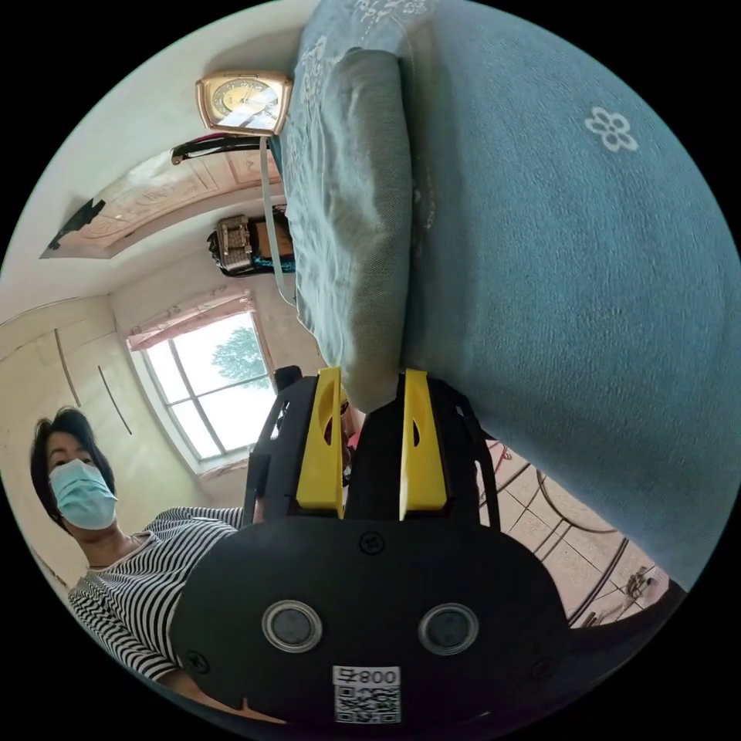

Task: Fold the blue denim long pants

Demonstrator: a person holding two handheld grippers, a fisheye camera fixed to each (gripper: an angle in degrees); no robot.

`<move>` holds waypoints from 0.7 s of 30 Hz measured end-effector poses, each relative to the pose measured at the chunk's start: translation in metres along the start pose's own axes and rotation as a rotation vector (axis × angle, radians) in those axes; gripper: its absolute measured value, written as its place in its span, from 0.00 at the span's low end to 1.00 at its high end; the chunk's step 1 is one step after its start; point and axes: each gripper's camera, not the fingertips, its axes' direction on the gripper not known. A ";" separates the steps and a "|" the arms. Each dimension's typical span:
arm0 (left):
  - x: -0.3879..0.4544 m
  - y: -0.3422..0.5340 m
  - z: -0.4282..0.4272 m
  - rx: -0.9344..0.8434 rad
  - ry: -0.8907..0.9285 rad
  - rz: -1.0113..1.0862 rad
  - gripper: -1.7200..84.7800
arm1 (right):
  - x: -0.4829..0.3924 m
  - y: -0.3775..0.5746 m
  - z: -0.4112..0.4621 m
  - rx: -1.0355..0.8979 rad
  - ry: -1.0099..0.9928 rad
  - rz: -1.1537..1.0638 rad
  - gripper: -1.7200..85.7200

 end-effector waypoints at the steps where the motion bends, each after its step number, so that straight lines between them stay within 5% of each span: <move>1: -0.001 0.001 0.002 -0.002 -0.002 0.007 0.09 | 0.012 0.000 0.003 0.015 -0.031 0.011 0.15; 21: -0.032 0.011 0.010 0.008 0.168 -0.066 0.04 | 0.166 -0.007 0.080 0.030 -0.225 0.058 0.17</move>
